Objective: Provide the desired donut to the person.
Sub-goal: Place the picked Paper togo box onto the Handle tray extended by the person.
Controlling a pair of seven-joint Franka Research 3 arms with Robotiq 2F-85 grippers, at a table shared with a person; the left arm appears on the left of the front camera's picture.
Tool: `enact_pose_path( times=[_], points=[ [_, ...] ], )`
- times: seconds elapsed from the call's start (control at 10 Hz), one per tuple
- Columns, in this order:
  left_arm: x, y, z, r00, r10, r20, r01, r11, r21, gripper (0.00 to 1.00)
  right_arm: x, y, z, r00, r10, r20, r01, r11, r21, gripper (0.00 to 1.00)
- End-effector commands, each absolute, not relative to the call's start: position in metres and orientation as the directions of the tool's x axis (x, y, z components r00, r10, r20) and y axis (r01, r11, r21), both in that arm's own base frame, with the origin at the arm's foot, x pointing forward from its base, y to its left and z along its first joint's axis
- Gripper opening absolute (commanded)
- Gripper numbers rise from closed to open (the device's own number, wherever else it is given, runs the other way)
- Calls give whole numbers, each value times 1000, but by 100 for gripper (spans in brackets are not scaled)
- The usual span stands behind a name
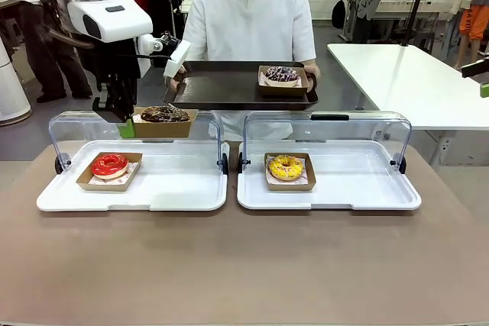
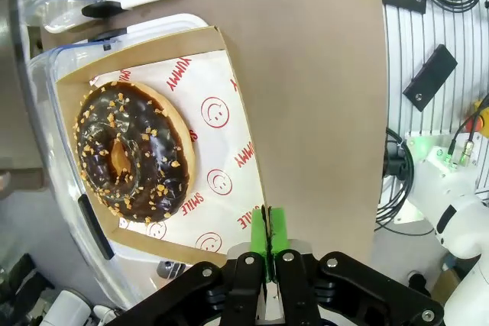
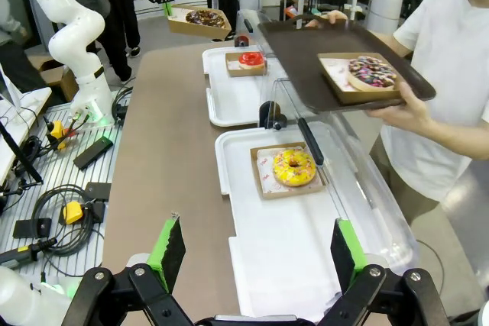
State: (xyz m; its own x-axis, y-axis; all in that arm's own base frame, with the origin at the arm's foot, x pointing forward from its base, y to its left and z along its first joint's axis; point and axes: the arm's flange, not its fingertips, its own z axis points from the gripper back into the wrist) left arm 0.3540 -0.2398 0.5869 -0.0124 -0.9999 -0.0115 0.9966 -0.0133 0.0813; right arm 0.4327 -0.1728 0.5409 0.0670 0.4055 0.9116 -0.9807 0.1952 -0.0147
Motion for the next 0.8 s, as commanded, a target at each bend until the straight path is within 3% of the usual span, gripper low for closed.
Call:
enact_pose_path(
  times=[0.0,0.7],
  points=[
    [352,-241,587,-14,-1000,-14,996,-15,84,0,431,-171,540,65,406,912,-980,200,-19,100],
    [352,-241,587,-14,-1000,-14,996,-15,84,0,431,-171,540,65,406,912,-980,200,-19,100]
  ],
)
